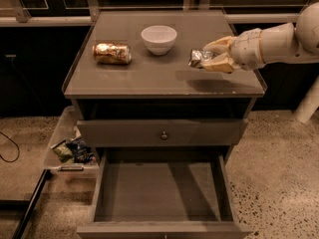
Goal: Pick redbull can from middle drawer and place on counter
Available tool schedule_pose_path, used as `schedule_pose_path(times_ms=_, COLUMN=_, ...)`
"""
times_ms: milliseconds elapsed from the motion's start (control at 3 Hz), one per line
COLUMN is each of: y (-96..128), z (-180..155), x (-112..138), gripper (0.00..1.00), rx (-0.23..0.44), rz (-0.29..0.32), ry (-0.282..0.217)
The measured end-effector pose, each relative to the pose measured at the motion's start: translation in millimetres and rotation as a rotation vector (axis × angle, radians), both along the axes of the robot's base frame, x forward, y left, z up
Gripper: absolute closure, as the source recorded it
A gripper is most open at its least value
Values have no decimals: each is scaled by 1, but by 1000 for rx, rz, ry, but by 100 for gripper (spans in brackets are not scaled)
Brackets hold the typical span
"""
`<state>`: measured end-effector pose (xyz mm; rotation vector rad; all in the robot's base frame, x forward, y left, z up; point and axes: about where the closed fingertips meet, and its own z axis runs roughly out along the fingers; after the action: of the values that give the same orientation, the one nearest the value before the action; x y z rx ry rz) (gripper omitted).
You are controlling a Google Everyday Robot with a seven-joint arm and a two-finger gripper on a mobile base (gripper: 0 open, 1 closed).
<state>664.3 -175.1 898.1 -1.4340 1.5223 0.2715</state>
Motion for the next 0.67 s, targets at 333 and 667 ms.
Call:
schedule_pose_path(times_ms=333, y=5, z=-8, x=19, gripper=100, rx=30, rz=-61, ry=53)
schedule_pose_path(times_ms=667, y=17, z=-23, x=32, gripper=100, rx=34, rz=-98, ry=123)
